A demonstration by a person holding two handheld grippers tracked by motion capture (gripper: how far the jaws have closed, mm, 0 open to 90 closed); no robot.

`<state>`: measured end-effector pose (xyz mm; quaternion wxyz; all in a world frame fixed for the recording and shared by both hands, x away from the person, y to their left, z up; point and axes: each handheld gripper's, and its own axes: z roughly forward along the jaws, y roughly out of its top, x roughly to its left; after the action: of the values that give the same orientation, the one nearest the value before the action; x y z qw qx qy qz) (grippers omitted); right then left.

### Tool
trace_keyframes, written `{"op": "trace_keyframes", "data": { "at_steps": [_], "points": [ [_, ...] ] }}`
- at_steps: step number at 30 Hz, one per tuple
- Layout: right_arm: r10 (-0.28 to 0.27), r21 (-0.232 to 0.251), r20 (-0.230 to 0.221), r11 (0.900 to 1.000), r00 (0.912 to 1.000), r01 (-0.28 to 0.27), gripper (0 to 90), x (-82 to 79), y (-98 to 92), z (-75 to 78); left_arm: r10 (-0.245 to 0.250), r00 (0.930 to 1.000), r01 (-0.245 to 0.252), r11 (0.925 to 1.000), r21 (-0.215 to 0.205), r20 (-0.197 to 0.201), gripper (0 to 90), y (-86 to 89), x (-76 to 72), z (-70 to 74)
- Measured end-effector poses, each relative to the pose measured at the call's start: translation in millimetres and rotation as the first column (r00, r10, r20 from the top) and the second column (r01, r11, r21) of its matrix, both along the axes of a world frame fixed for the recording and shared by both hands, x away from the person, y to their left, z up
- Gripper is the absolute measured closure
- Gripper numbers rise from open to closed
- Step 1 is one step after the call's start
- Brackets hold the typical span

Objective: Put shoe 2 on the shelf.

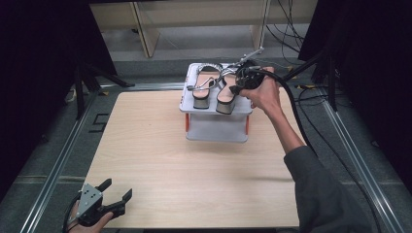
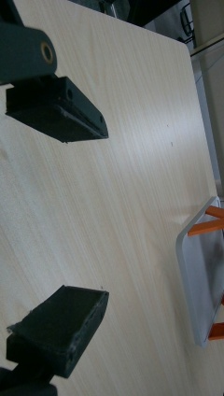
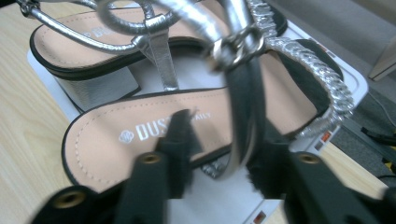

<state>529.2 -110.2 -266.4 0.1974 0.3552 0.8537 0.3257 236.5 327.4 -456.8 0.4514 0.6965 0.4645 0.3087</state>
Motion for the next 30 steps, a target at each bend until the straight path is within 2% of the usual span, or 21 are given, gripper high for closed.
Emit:
{"op": "trace_keyframes", "data": {
  "at_steps": [2,3,5,6,9,12,13,16,18,20,21,24,25,29,30],
  "points": [
    [0.003,0.028,-0.001,1.000,1.0000,-0.003,54.0,-8.0,-5.9,-0.1,0.001,1.0000,-0.001,1.0000,-0.002,0.000,17.9,0.0,0.1,-0.1],
    [-0.016,0.039,-0.007,0.999,0.9998,0.016,53.3,-10.8,-7.2,0.4,0.002,1.0000,-0.002,1.0000,0.000,0.000,17.9,0.1,0.1,0.0],
    [0.000,0.037,0.008,0.999,1.0000,0.000,52.0,-12.1,-10.4,0.8,0.002,1.0000,-0.002,1.0000,0.003,-0.002,17.9,0.4,0.0,0.0],
    [-0.005,0.060,0.003,0.998,1.0000,0.005,49.9,-17.8,-14.1,1.5,0.003,1.0000,-0.003,1.0000,0.001,-0.001,17.9,0.3,0.0,-0.1],
    [-0.012,0.082,-0.004,0.997,0.9999,0.013,48.5,-24.7,-16.9,1.6,0.003,1.0000,-0.003,1.0000,0.001,-0.002,17.9,0.3,0.0,-0.1],
    [-0.002,0.093,0.025,0.996,0.9997,0.000,46.0,-32.1,-24.3,1.9,0.004,1.0000,-0.004,1.0000,-0.002,0.000,17.9,0.1,0.0,-0.1],
    [0.001,0.104,0.014,0.995,0.9999,-0.003,45.2,-34.3,-26.1,1.8,0.004,1.0000,-0.004,1.0000,-0.002,0.000,17.9,0.1,0.0,-0.1],
    [-0.006,0.144,0.038,0.990,0.9993,0.001,44.7,-39.7,-33.4,0.8,0.005,1.0000,-0.005,1.0000,-0.001,-0.002,17.9,0.6,-0.1,-0.3],
    [-0.003,0.146,0.041,0.989,0.9992,-0.003,44.5,-41.5,-36.8,1.1,0.005,1.0000,-0.005,1.0000,0.001,-0.003,17.9,0.7,-0.3,-0.2],
    [-0.006,0.177,0.025,0.984,0.9997,0.001,43.8,-47.4,-41.6,0.2,0.007,1.0000,-0.007,1.0000,0.000,-0.003,17.9,0.7,-0.4,-0.4],
    [-0.005,0.172,0.038,0.985,0.9993,-0.002,43.9,-49.6,-44.0,-0.4,0.009,1.0000,-0.009,1.0000,0.000,-0.002,17.9,0.7,-0.3,-0.4],
    [0.004,0.178,0.024,0.984,0.9997,-0.009,43.9,-61.4,-50.5,-3.5,0.010,0.9999,-0.010,0.9999,0.000,-0.002,17.9,0.6,-0.3,-0.3],
    [0.013,0.174,0.038,0.985,0.9992,-0.019,43.7,-62.6,-52.3,-4.6,0.010,0.9999,-0.010,0.9999,0.000,-0.002,17.9,0.6,-0.3,-0.3],
    [0.001,0.207,0.014,0.978,0.9999,-0.004,43.4,-74.4,-57.8,-8.0,0.010,0.9999,-0.010,0.9999,0.007,-0.005,17.9,0.5,-0.5,-0.2],
    [0.011,0.199,0.038,0.980,0.9992,-0.018,43.3,-75.5,-60.3,-8.7,0.010,0.9999,-0.010,0.9999,0.006,-0.004,17.9,0.5,-0.4,-0.3]
  ]
}}
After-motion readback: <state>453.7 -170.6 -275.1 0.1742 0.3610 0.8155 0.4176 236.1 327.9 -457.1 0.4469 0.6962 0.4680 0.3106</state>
